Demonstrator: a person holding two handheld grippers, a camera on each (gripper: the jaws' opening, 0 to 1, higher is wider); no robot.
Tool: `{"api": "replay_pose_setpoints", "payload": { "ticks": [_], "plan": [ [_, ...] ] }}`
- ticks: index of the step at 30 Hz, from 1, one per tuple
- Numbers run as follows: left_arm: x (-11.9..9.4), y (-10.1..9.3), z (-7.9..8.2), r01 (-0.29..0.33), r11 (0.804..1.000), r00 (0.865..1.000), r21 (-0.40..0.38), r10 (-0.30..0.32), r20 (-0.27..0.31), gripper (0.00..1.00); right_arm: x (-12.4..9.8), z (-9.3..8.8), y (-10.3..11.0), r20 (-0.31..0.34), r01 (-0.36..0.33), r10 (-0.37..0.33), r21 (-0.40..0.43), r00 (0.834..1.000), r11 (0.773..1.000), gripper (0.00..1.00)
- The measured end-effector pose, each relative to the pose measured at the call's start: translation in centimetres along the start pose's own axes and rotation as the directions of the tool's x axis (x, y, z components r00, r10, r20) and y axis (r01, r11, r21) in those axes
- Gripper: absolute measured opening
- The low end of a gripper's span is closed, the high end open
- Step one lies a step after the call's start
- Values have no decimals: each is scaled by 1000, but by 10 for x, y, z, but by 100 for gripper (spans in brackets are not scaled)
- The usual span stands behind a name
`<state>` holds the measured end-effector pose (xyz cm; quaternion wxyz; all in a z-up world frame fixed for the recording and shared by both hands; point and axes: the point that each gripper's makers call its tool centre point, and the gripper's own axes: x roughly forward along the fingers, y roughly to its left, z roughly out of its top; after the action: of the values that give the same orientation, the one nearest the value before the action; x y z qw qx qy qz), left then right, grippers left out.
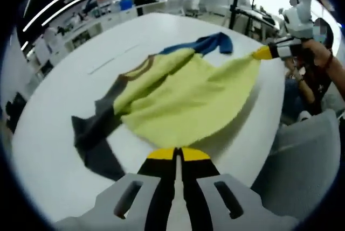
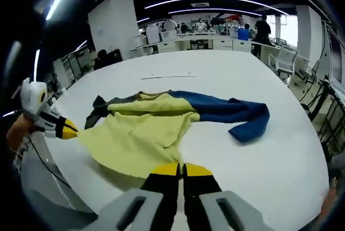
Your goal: Fold the garment on the visible template until the final outline fits inside the template.
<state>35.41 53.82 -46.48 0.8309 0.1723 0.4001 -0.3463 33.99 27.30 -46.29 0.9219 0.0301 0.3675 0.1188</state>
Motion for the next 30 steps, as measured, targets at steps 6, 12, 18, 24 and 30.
{"api": "replay_pose_setpoints", "payload": {
  "ticks": [6, 12, 18, 24, 30],
  "plan": [
    [0, -7, -10, 30, 999, 999, -26, -30, -11, 0, -2, -18, -1, -48, 3, -3, 2, 999, 1000, 0],
    [8, -14, -18, 49, 997, 998, -62, -51, -24, 0, 5, -43, 1, -127, -1, -4, -34, 992, 999, 0],
    [16, -18, -25, 51, 995, 998, -82, -54, -41, 0, 13, -67, 2, -192, -8, 0, -45, 981, 999, 0],
    [21, -20, -31, 52, 994, 997, -96, -57, -49, 0, 18, -83, 2, -228, -7, -7, -61, 974, 998, 0],
    [21, -22, -29, 50, 994, 997, -99, -55, -48, 0, 21, -87, 1, -241, -5, -12, -71, 971, 997, 0]
  ]
}}
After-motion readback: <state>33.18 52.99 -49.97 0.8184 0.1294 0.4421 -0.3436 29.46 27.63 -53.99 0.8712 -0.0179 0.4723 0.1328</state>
